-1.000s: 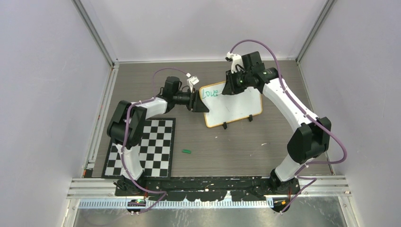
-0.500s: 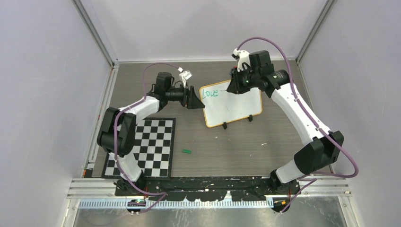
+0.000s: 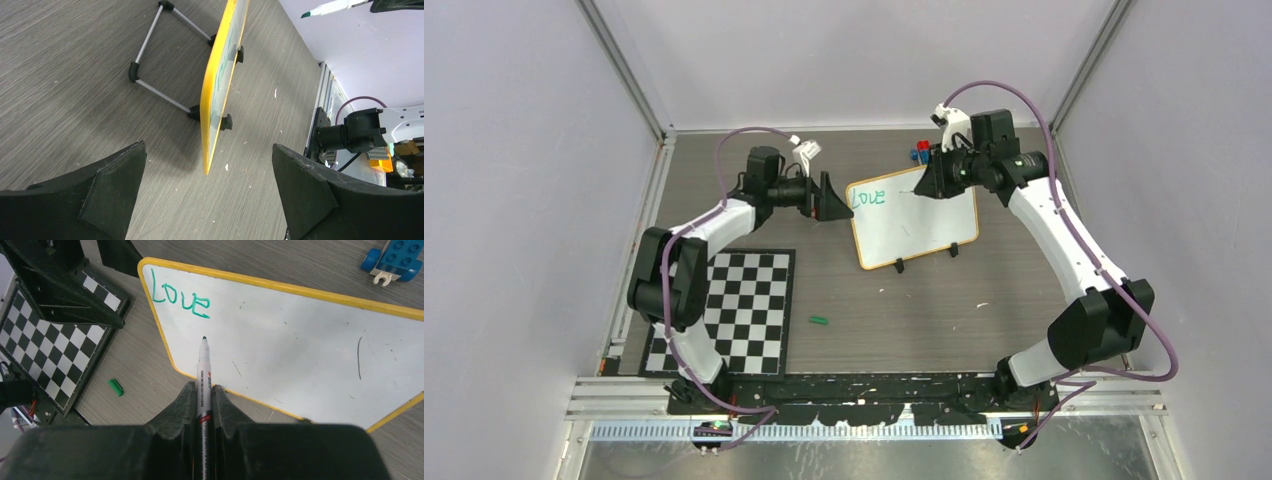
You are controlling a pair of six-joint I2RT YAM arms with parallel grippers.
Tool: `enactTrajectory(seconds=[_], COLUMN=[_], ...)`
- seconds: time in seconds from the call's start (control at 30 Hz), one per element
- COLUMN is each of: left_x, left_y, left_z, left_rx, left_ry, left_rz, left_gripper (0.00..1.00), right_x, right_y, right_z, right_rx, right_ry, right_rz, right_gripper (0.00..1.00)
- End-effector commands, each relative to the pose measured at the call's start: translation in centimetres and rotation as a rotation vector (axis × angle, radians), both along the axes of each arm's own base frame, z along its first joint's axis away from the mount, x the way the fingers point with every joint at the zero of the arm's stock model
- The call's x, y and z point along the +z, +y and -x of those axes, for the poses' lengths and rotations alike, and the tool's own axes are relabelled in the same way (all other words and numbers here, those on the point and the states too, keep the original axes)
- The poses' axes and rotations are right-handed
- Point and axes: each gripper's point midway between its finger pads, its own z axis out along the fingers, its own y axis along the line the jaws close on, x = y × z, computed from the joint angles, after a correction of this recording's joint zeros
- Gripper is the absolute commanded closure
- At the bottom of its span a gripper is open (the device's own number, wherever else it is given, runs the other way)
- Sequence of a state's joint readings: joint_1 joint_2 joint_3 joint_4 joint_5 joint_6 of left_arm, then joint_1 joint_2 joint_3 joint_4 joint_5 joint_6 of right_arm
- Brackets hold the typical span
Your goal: Write a sentence on the whiteboard
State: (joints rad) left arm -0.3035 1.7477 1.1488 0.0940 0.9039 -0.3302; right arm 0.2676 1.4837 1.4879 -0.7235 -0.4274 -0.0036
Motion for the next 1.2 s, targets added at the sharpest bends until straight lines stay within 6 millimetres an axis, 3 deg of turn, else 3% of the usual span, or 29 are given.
enactTrajectory(seconds=[0.0, 0.27, 0.57, 0.67, 0.83, 0.9, 1.0, 1.17], left_x=[1.7, 0.5, -0.2, -0.5, -1.0, -1.5, -1.8, -2.4], left_y=[-2.1, -4.3, -5.0, -5.1, -5.0, -4.9, -4.8, -4.7], left_z=[-0.4, -0.5, -1.4, -1.7, -1.6, -1.5, -1.2, -0.9], left_rx=[-0.057, -0.107, -0.104, -0.104, -0.142, -0.152, -0.177, -0.195], left_ry=[-0.038, -0.035, -0.016, -0.003, -0.002, 0.005, -0.001, 0.025], left_rz=[0.064, 0.069, 0.077, 0.076, 0.042, 0.023, 0.013, -0.010], left_gripper=[0.03, 0.16, 0.36, 0.50, 0.86, 0.94, 1.00, 1.00], right_x=[0.1, -0.5, -1.0, -1.4, -2.1, -2.5, -2.4, -1.3], right_y=[0.9, 1.3, 1.3, 1.2, 1.2, 0.9, 0.7, 0.9], right_z=[-1.9, -3.3, -3.6, -3.4, -2.2, -2.1, -2.5, -3.6], right_rx=[0.036, 0.018, 0.021, 0.024, 0.052, 0.056, 0.046, 0.026], right_ry=[-0.055, -0.089, -0.087, -0.074, -0.054, -0.061, -0.075, -0.101], right_rz=[-0.062, -0.091, -0.088, -0.089, -0.092, -0.067, -0.052, -0.069], right_gripper=[1.00, 1.00, 1.00, 1.00, 1.00, 1.00, 1.00, 1.00])
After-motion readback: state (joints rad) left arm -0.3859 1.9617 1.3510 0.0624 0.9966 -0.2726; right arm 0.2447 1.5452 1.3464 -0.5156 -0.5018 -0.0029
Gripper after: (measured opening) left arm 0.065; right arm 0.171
